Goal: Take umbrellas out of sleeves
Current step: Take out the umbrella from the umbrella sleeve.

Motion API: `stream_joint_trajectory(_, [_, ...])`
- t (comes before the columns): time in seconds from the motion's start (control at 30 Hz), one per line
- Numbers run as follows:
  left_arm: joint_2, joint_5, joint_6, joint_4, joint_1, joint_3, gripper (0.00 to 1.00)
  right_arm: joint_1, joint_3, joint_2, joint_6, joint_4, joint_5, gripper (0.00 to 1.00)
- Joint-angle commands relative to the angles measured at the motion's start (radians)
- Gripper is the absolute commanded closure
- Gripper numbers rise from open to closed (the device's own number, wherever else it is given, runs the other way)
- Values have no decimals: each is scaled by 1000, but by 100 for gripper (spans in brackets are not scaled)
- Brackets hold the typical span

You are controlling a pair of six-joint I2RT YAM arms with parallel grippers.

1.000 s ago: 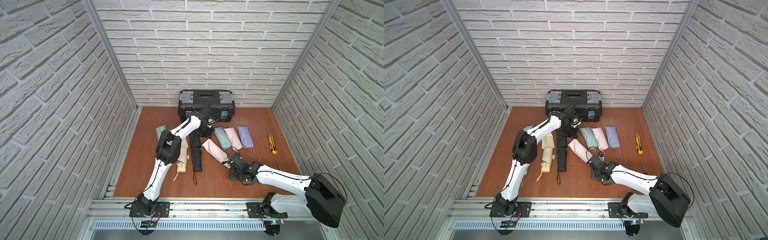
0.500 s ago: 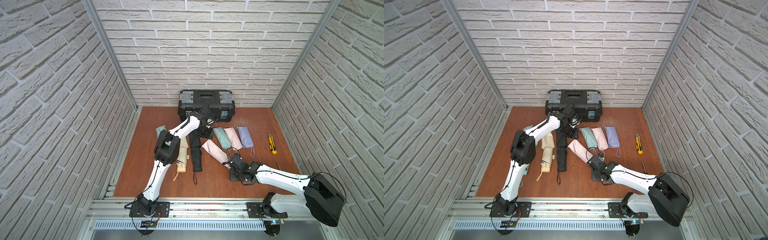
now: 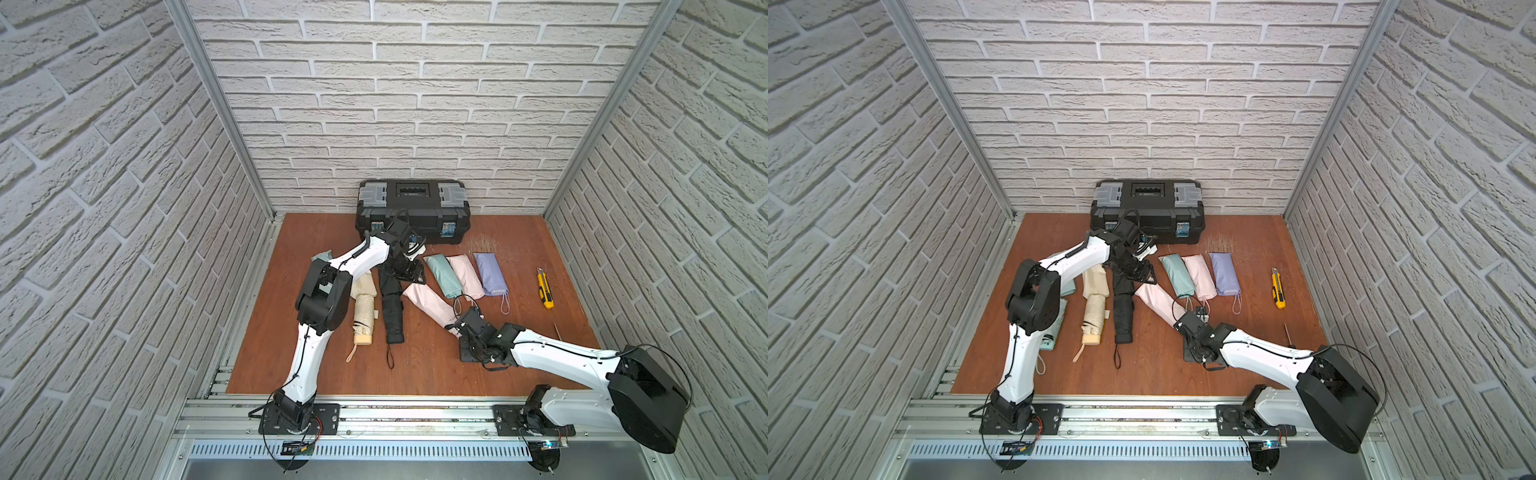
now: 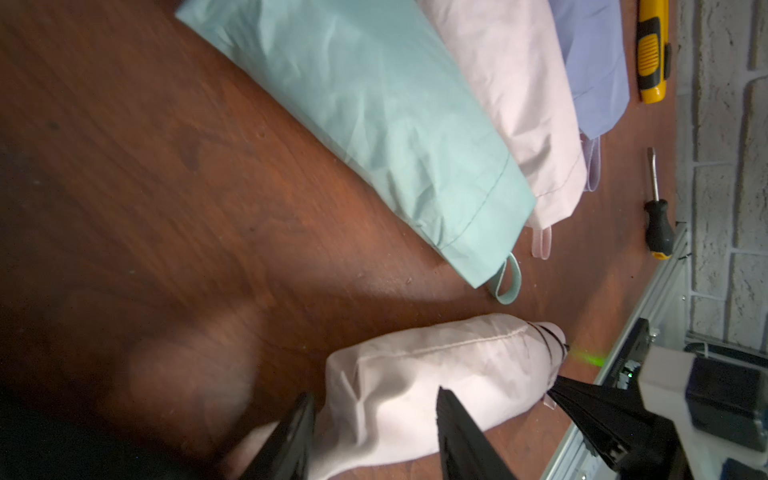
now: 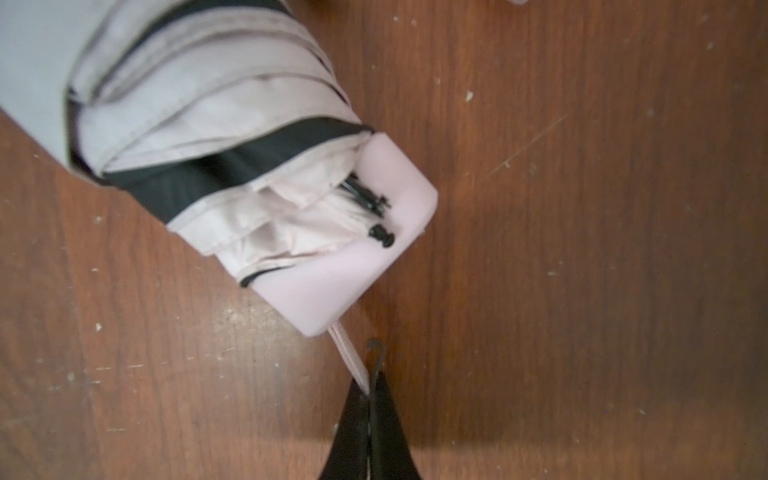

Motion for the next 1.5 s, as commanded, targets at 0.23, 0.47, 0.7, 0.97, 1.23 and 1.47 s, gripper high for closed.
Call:
stream_joint_trajectory(0.23, [-37, -25, 102, -14, 0, -35, 51, 2, -2, 11, 14, -22, 13, 97])
stream_joint_trajectory(0.47, [-26, -16, 106, -33, -5, -47, 53, 1, 1, 9, 14, -24, 13, 97])
stream_joint_trajectory(0.7, [-31, 16, 103, -23, 3, -75, 59, 2, 1, 11, 12, -23, 13, 97])
stream_joint_trajectory(0.97, [-17, -6, 84, -52, 0, -25, 100, 2, 4, 9, 14, -30, 13, 97])
stream_joint_trajectory(1.23, [7, -51, 91, -138, 0, 98, 100, 10, 35, -14, 1, -71, 0, 96])
stream_joint_trajectory(1.47, [10, -58, 96, -147, -1, 132, 100, 10, 169, -155, -162, -233, 84, 53])
